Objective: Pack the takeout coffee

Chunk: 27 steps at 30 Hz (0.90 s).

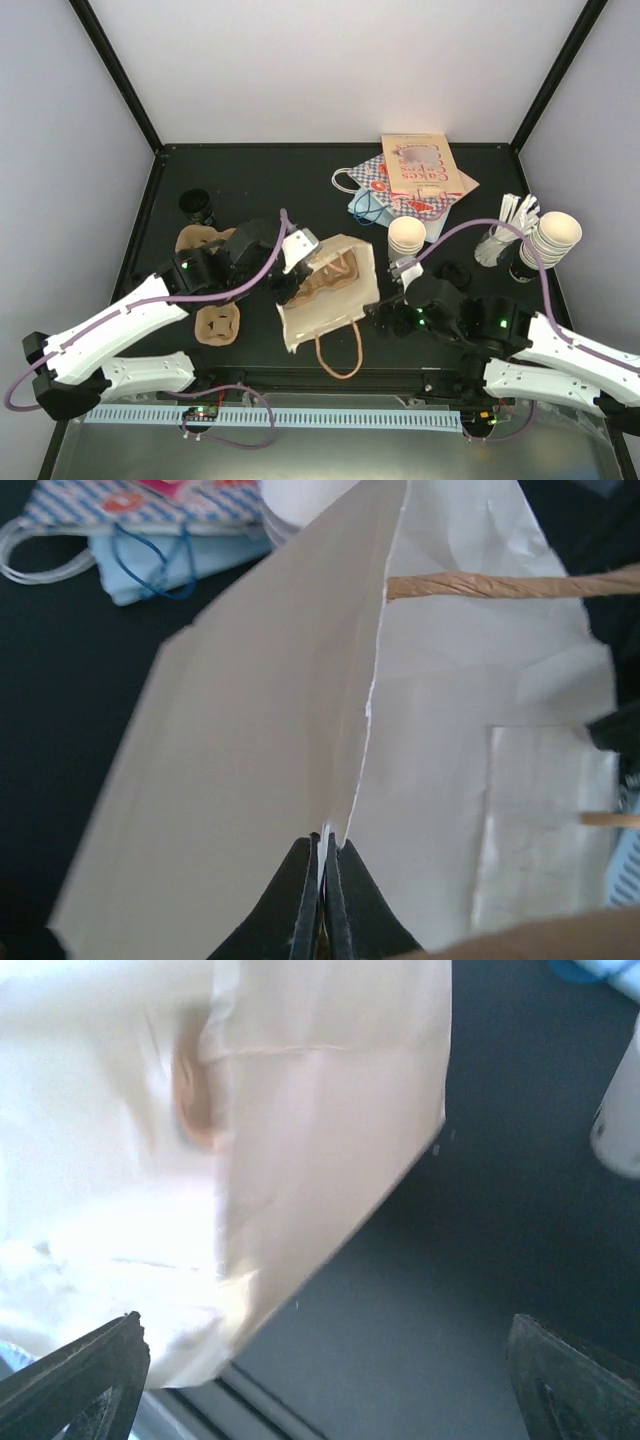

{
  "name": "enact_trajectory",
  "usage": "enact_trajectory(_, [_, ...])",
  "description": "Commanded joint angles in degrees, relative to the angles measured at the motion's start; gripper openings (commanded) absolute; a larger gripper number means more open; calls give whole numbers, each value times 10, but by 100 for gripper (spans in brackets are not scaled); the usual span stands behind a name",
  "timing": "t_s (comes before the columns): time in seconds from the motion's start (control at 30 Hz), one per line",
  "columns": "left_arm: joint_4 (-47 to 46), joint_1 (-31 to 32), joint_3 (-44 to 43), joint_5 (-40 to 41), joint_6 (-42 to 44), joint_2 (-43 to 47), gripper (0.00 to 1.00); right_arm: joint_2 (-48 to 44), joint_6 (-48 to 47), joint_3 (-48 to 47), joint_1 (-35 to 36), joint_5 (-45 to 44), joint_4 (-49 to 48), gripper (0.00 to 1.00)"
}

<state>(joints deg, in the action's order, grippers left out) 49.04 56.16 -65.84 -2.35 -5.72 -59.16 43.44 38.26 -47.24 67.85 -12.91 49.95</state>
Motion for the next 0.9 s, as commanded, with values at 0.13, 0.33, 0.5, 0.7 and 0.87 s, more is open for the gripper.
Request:
enact_trajectory(0.13, [35, -96, -144, 10, -49, -95, 1, 52, -22, -154, -11, -191, 50, 100])
enact_trajectory(0.33, [32, -202, -198, -117, -106, -162, 2, 96, -32, -236, -74, -245, 82, 100])
enact_trajectory(0.5, [-6, -261, -197, -173, -147, -197, 2, 117, -79, -267, -199, -152, 63, 100])
enact_trajectory(0.7, [-23, -317, -212, -223, -159, -244, 2, 160, -99, -275, -281, -95, 76, 96])
enact_trajectory(0.87, [-49, -361, -217, -246, -161, -268, 2, 199, -95, -267, -324, -46, 94, 81])
